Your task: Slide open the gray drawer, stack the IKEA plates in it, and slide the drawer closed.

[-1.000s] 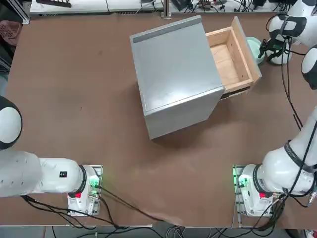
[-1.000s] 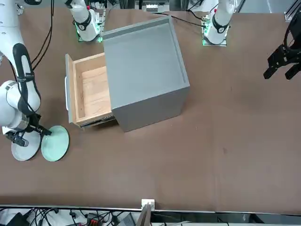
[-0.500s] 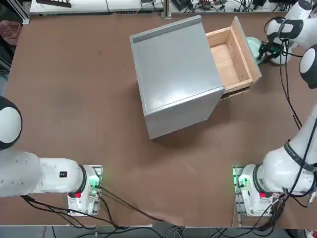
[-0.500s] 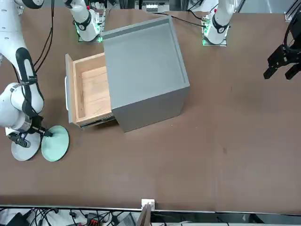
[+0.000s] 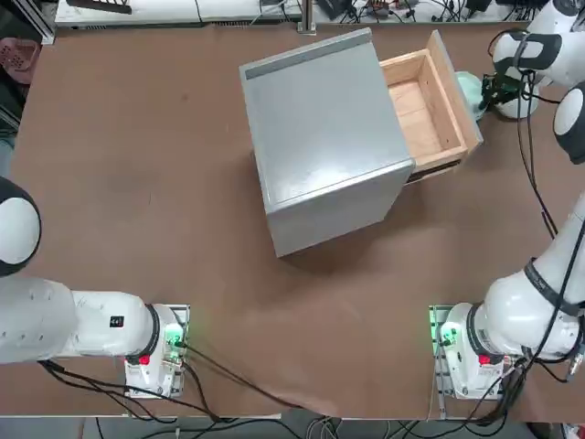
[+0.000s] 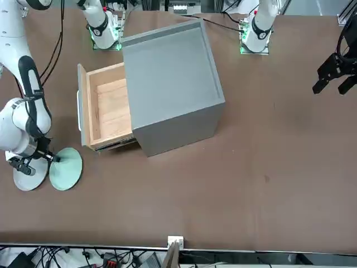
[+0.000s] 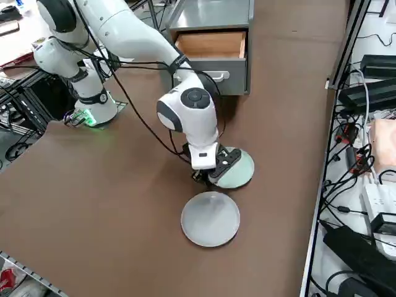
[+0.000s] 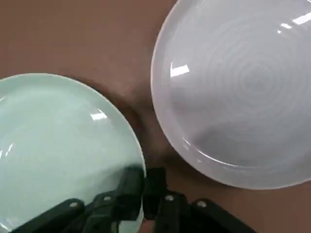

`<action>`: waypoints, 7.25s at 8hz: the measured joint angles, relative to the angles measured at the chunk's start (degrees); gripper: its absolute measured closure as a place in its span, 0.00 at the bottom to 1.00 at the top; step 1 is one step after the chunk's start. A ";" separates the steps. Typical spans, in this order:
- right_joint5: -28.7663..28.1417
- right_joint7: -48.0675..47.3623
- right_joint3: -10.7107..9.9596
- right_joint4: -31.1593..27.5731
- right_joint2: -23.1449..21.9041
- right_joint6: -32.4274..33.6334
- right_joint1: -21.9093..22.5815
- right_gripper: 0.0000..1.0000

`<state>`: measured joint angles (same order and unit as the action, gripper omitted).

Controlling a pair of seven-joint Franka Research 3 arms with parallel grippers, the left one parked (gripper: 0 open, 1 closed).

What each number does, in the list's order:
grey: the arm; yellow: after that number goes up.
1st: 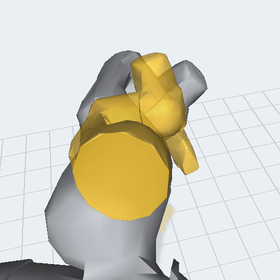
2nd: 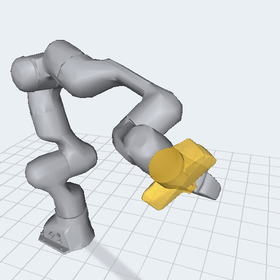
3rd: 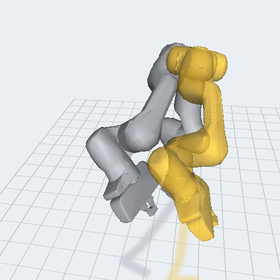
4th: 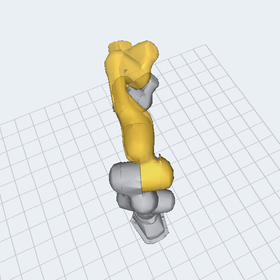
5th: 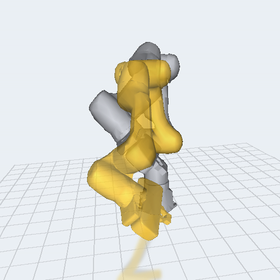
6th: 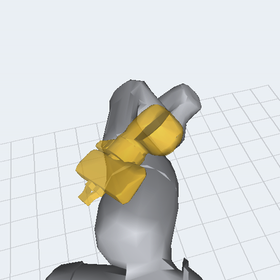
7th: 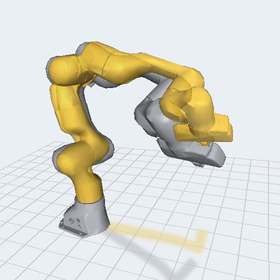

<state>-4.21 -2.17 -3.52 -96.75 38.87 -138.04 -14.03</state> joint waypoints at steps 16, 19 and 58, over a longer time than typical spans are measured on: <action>-13.29 3.28 4.16 6.34 -33.41 47.68 3.84 1.00; -13.23 3.21 4.34 1.48 -33.47 45.69 11.43 1.00; 4.07 -27.09 -1.38 3.05 3.12 -4.57 -10.49 0.45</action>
<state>-0.14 -29.26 -4.91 -93.70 41.99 -142.61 -24.52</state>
